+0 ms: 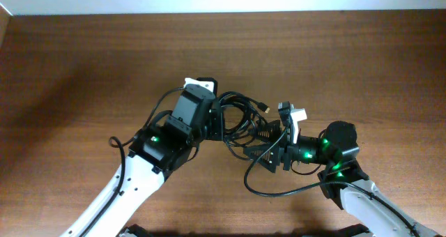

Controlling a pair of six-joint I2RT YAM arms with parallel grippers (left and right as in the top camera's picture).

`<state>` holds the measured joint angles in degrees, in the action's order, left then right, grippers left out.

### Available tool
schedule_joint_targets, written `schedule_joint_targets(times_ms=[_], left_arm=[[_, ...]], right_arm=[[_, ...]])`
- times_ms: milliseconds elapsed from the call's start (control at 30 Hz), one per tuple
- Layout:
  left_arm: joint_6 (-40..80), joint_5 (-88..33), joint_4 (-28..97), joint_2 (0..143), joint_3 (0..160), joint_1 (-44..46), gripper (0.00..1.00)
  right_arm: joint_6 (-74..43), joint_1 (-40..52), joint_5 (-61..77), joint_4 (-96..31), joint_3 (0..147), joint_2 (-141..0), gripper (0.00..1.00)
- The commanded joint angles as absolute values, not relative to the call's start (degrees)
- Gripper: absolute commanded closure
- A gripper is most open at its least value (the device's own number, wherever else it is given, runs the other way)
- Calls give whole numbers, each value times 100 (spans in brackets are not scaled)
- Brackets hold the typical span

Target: Untangle cables

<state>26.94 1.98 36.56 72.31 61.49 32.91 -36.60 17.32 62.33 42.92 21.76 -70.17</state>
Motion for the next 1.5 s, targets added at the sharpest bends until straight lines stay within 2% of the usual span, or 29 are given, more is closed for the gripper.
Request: schedule_joint_targets(times_ms=[0, 67, 100, 133, 167, 233, 333, 433, 500, 667, 867, 900, 933, 967, 1000, 1100, 1200, 1300, 1467], left_arm=[[2956, 130, 3514, 7129, 6176, 3544, 100], [2954, 134, 3468, 7129, 6176, 3662, 100], [2954, 134, 3468, 7129, 6176, 3660, 100], [2954, 139, 3468, 7129, 6176, 3660, 100], [2954, 165, 3468, 7129, 6176, 3660, 100], [2998, 403, 3474, 7129, 6176, 3660, 100], [3715, 950, 3559, 7129, 6176, 3660, 100], [4333, 1503, 3802, 7126, 6176, 3658, 100], [5347, 1935, 4237, 7126, 6176, 3658, 100], [6851, 2060, 4770, 7126, 6176, 3573, 100], [5951, 1675, 4746, 7122, 6176, 3573, 100], [5813, 1452, 4744, 7122, 6176, 3573, 100], [5704, 1262, 4733, 7122, 6176, 3573, 100], [5671, 1269, 4731, 7122, 6176, 3573, 100], [5551, 1291, 4722, 7122, 6176, 3573, 100], [5426, 1470, 4722, 7122, 6176, 3573, 100], [5247, 1966, 4720, 7122, 6176, 3573, 100], [4593, 2591, 4639, 7164, 6176, 3573, 100], [3570, 2749, 4318, 7747, 6176, 3573, 100]], right_arm=[[-3577, 1769, 6084, 4224, 2231, -6987, 15], [-3577, 1769, 6086, 4226, 2231, -6987, 32], [-3579, 1767, 6086, 4228, 2231, -6987, 47], [-3579, 1767, 6086, 4228, 2231, -6987, 54], [-3579, 1767, 6084, 4228, 2231, -6987, 71], [-3579, 1767, 6104, 4228, 2231, -6987, 96], [-3607, 1763, 6276, 4388, 2231, -6984, 96], [-4125, 1761, 6698, 5384, 2231, -6984, 96], [-4650, 1761, 6799, 6230, 2231, -6984, 96], [-4995, 1584, 6792, 6326, 2231, -6984, 96], [-5002, 1492, 6573, 5979, 2231, -6987, 96], [-4995, 1492, 6447, 5957, 2231, -6987, 92], [-4974, 1492, 6206, 5645, 2231, -6987, 61], [-4858, 1492, 6047, 5315, 2231, -6987, 40], [-4665, 1492, 5852, 4779, 2231, -6987, 26], [-4480, 1492, 5280, 3476, 2231, -6987, 7], [-4480, 1492, 5212, 3446, 2231, -6987, 1], [-4477, 1492, 5196, 3444, 2231, -6987, 0], [-4434, 1492, 5199, 3444, 2231, -6987, 0]])
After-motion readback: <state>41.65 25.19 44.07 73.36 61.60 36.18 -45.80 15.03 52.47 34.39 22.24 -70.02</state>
